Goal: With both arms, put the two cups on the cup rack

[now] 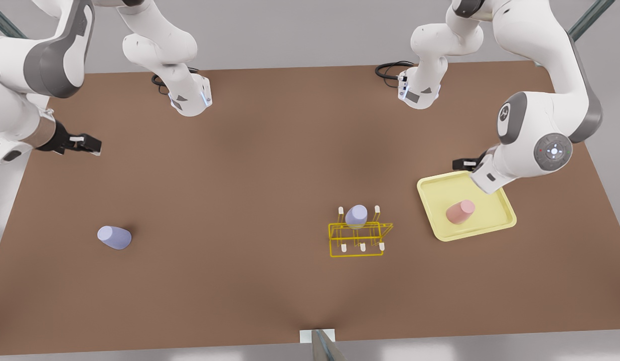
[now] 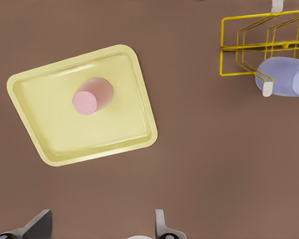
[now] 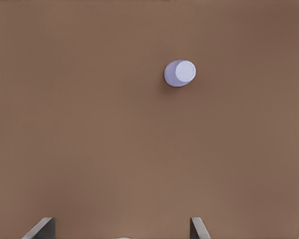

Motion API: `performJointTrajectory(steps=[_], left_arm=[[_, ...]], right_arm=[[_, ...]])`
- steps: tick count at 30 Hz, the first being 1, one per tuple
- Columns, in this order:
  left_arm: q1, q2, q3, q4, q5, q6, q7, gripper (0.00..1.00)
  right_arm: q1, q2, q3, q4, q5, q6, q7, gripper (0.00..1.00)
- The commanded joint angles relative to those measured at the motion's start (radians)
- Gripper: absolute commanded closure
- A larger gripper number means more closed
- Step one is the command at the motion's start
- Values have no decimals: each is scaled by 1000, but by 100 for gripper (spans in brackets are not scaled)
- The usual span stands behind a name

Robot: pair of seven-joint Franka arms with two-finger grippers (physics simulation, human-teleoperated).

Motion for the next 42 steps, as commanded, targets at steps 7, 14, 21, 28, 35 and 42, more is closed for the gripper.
performJointTrajectory(steps=[7, 14, 21, 28, 35, 42], left_arm=[[14, 125, 154, -192, -48, 576, 5, 0], [20, 157, 189, -501, -49, 987, 25, 0], [23, 186, 191, -549, -49, 989, 25, 0], [20, 227, 191, -549, -51, 987, 25, 0], [17, 244, 191, -544, -51, 989, 25, 11], [17, 237, 189, -541, -51, 987, 23, 14]], right_arm=[[-144, 405, -7, -15, -1, 428, -293, 0], [-209, 493, -7, -95, 81, 655, -478, 0], [-245, 550, -7, -103, 88, 828, -739, 0], [-248, 562, -7, -160, 127, 827, -736, 0], [-232, 605, -3, -164, 162, 891, -704, 0], [-245, 591, -10, -221, 171, 922, -677, 1]])
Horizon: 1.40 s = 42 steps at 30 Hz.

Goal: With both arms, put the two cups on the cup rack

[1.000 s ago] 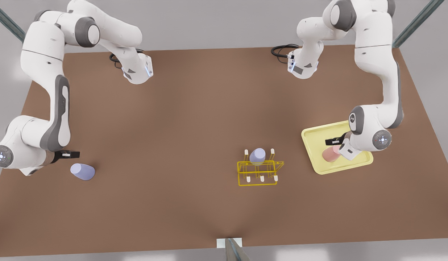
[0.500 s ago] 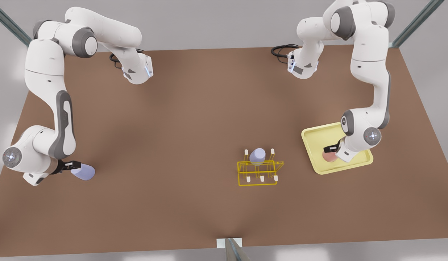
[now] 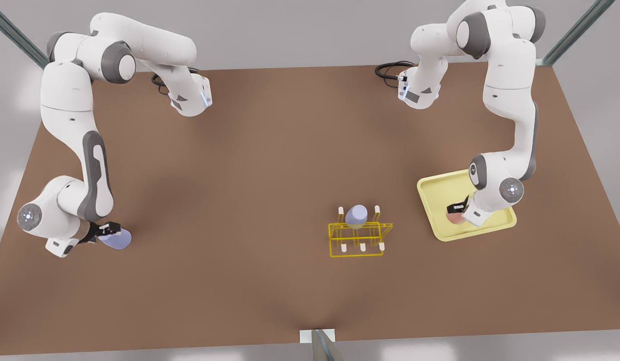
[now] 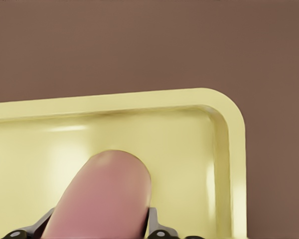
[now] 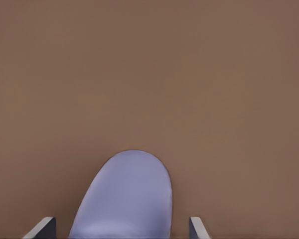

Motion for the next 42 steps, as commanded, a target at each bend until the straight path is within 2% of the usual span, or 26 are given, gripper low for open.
performJointTrajectory(steps=[1, 5, 7, 10, 12, 14, 15, 18, 20, 22, 23, 24, 27, 29, 36, 42], left_arm=[[3, -4, 0, 0, -1, 1, 2, 14], [4, -22, -6, -1, 0, -38, 5, 14], [-11, -105, -6, -1, 0, -206, -12, 13], [-36, -136, -19, 36, -21, -255, -84, 13], [-36, -88, -54, 215, -58, -378, -104, 13], [-39, -55, -106, 333, -57, -394, -173, 13], [-43, 14, -120, 459, -57, -398, -218, 13], [-45, 162, -144, 684, -54, -392, -257, 13], [-60, 195, -163, 764, -55, -377, -357, 13], [-60, 211, -219, 780, -57, -375, -429, 13], [-62, 235, -236, 818, -69, -375, -458, 13], [-65, 252, -238, 853, -96, -375, -474, 13], [-65, 251, -250, 858, -179, -398, -474, 13], [-68, 255, -269, 864, -192, -395, -474, 13], [-123, 254, -272, 864, -185, -492, -474, 13], [-178, 255, -270, 858, -181, -507, -517, 13]], right_arm=[[0, -1, -2, -15, 5, 34, -47, 1], [1, 6, -6, -40, -4, 71, -21, 0], [1, 13, -6, -47, -6, 91, -17, 0], [1, 13, -6, -55, -4, 94, -7, 0], [1, 20, -6, -55, -4, 97, -7, 0], [1, 22, -6, -63, -6, 97, -7, 0], [1, 22, -6, -67, -6, 97, -7, 0], [4, 22, -6, -72, -6, 97, -7, 0], [4, 22, -6, -72, -6, 96, -7, 0], [6, 22, -6, -72, -6, 96, -7, 2], [6, 22, -6, -72, -6, 96, -7, 7], [6, 22, -5, -72, -6, 96, -7, 8], [7, 22, -5, -69, -6, 96, -7, 10], [9, 17, -3, -66, -6, 94, -7, 16], [17, 2, 7, -60, -6, 71, -4, 16], [130, -37, 11, -52, 5, 57, -2, 16]])
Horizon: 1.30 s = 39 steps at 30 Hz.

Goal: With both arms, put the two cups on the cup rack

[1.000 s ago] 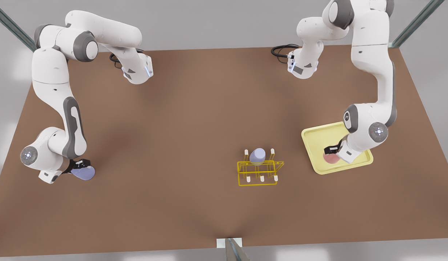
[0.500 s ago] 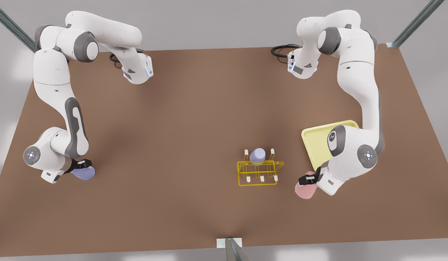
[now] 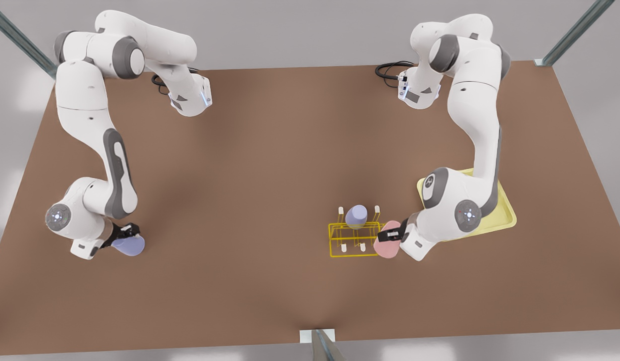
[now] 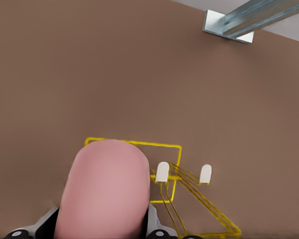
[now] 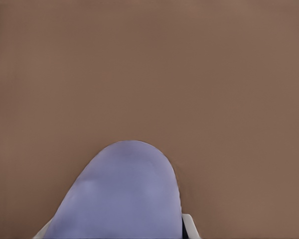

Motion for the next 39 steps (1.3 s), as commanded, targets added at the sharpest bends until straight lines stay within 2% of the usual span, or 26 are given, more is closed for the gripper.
performJointTrajectory(steps=[1, 5, 7, 8, 13, 16, 18, 21, 22, 23, 24, 26, 29, 32, 39], left_arm=[[-8, 2, 1, -2, 3, -24, -148, 13], [-8, 6, 1, -7, 28, -24, -150, 13], [-8, 11, 1, -7, 23, -24, -150, 10], [-8, 13, -1, -7, 23, -24, -150, 0], [-8, 17, -1, -5, 23, -24, -148, 0], [1, -4, 18, 47, 53, -133, -147, 0], [7, -13, 21, 165, 153, -282, -147, 0], [86, -144, 18, 167, 248, -451, -12, 0], [93, -182, 19, 157, 262, -485, 31, 0], [103, -314, 24, -29, 325, -460, 250, 0], [129, -434, 39, -218, 344, -337, 333, 0], [129, -405, 33, -209, 324, -417, 330, 0], [136, -389, 33, -208, 292, -462, 335, 0], [136, -389, 33, -209, 282, -482, 335, 0], [129, -391, 32, -208, 281, -514, 333, 0]], right_arm=[[23, -5, 12, 21, 1, -31, -1, 16], [44, -16, 113, 67, 69, -74, 3, 16], [81, -15, 124, 82, 131, -75, 3, 16], [110, -16, 124, 88, 142, -75, 12, 16], [259, -13, 125, 151, 294, -75, 77, 16], [348, 4, 125, 217, 326, -74, 181, 16], [408, 30, 125, 262, 407, -74, 255, 16], [468, 65, 125, 317, 503, -72, 290, 16], [483, 87, 125, 341, 516, -72, 299, 16], [501, 113, 125, 383, 540, -72, 299, 16], [524, 140, 124, 423, 552, -72, 307, 16], [537, 163, 125, 466, 553, -74, 370, 16], [546, 240, 124, 617, 550, -130, 401, 16], [546, 295, 124, 694, 550, -133, 408, 16], [541, 381, 186, 820, 586, -117, 414, 17]])
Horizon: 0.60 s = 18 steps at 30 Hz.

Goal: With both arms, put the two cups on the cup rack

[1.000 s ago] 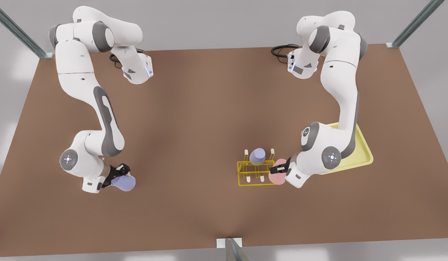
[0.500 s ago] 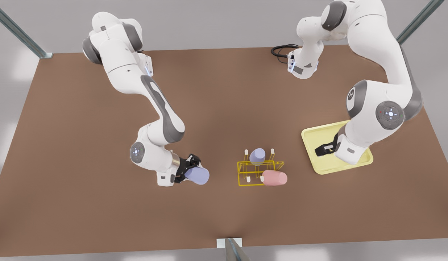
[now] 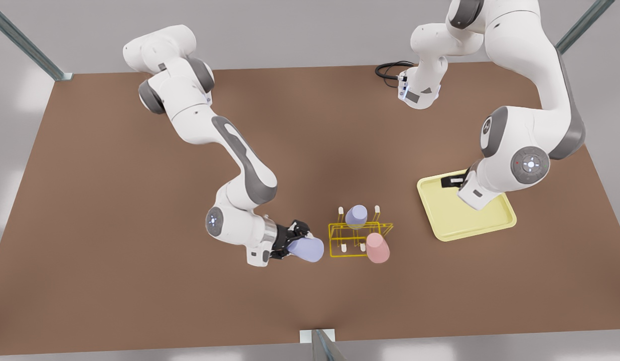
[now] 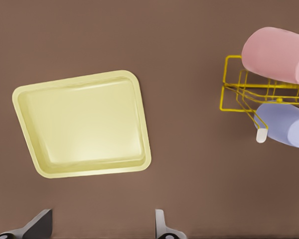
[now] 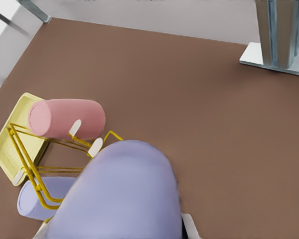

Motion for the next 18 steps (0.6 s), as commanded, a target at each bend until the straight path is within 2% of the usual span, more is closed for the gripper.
performJointTrajectory(steps=[1, 18], left_arm=[[1, -1, -11, 0, -2, -34, 156, 0], [1, 2, -14, -1, -39, -77, 155, 0]], right_arm=[[0, 15, 8, 27, 6, 2, 132, 17], [1, 138, 135, 145, 3, 125, 146, 17]])
